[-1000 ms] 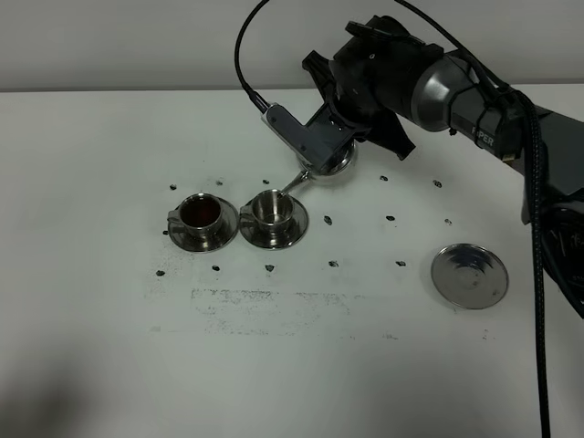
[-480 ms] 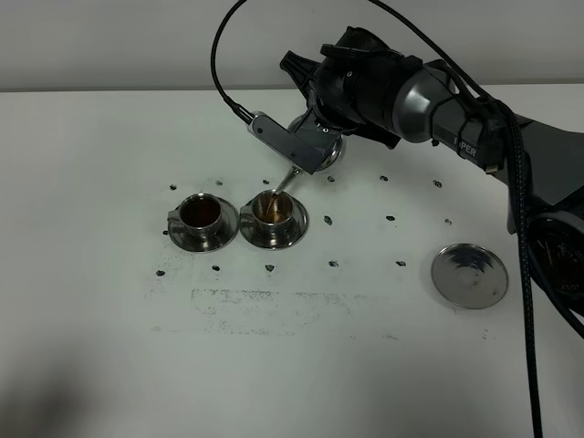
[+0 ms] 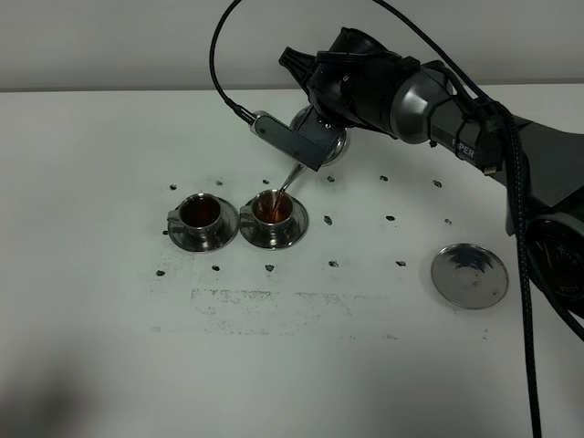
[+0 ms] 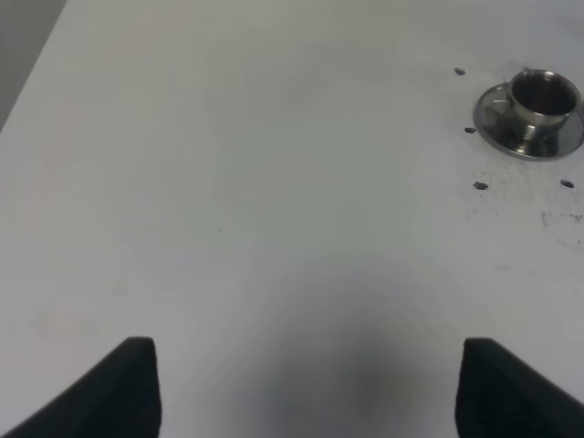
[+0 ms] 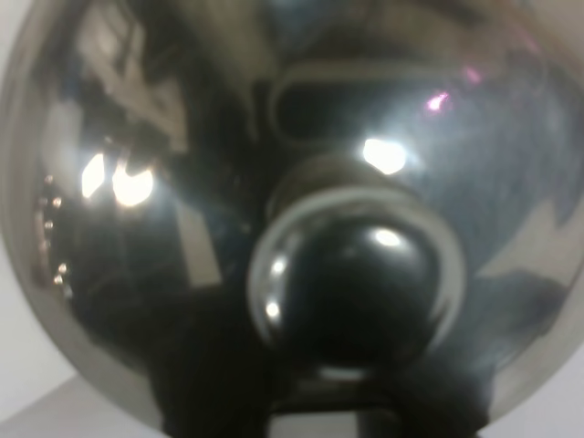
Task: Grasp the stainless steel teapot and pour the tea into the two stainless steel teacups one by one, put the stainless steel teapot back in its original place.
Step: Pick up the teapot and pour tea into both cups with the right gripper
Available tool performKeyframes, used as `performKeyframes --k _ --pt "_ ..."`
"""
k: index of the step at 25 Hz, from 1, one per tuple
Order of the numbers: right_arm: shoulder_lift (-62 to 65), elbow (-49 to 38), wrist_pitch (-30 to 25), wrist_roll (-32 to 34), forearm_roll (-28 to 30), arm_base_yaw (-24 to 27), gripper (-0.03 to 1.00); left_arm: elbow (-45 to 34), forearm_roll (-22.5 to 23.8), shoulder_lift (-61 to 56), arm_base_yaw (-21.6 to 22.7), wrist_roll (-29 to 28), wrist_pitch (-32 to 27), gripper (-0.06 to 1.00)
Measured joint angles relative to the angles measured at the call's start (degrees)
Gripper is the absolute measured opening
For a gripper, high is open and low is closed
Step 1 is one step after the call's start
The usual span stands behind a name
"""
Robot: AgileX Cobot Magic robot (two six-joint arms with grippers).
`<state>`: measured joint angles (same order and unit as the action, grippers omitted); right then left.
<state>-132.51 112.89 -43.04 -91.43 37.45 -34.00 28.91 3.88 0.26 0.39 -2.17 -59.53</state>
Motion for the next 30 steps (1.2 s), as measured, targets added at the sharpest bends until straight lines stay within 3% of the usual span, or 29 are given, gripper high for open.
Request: performKeyframes --k 30 --pt "0.00 0.00 1.09 1.76 3.73 -1.74 0.20 0.00 0.00 0.00 0.00 -0.05 0.00 0.65"
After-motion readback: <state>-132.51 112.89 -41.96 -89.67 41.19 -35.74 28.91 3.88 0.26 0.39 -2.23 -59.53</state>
